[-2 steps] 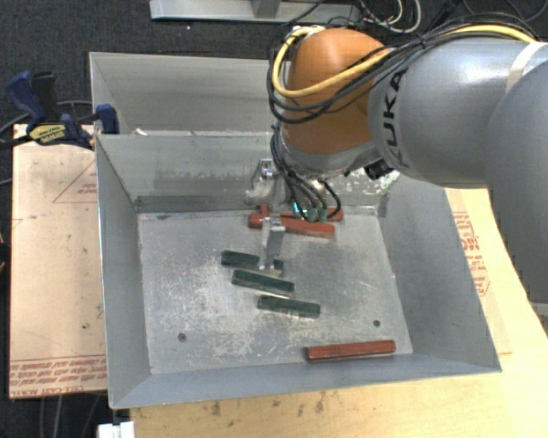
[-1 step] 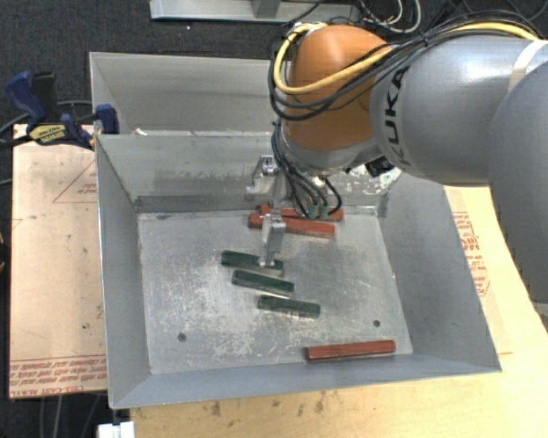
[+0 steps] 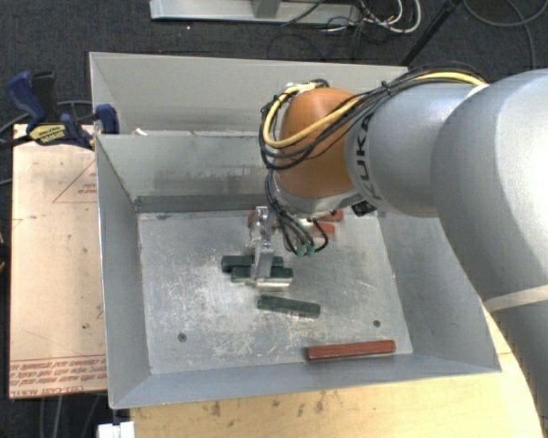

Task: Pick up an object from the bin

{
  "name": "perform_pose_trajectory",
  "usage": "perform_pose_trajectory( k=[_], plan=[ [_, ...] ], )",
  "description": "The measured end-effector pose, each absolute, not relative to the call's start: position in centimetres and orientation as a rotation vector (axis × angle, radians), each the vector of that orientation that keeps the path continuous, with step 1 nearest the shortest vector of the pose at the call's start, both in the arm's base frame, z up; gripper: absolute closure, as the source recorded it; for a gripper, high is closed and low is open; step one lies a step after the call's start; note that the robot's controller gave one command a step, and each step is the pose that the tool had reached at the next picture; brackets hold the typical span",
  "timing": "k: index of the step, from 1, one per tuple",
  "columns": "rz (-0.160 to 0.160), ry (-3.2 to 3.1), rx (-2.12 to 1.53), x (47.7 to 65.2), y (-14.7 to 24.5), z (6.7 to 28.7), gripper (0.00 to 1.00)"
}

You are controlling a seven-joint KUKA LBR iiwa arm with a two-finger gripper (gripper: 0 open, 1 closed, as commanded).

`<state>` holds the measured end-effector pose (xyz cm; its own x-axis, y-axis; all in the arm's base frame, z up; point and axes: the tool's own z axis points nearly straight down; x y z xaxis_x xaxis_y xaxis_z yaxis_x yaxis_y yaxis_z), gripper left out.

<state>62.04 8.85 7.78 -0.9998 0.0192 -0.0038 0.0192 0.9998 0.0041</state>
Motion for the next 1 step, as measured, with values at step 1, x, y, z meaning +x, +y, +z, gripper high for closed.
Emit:
perform_pose_trajectory(
  k=[1],
  plan=[
    [0.007, 3.138, 0.030, 62.04, 8.84, 7.78, 1.00]
  ],
)
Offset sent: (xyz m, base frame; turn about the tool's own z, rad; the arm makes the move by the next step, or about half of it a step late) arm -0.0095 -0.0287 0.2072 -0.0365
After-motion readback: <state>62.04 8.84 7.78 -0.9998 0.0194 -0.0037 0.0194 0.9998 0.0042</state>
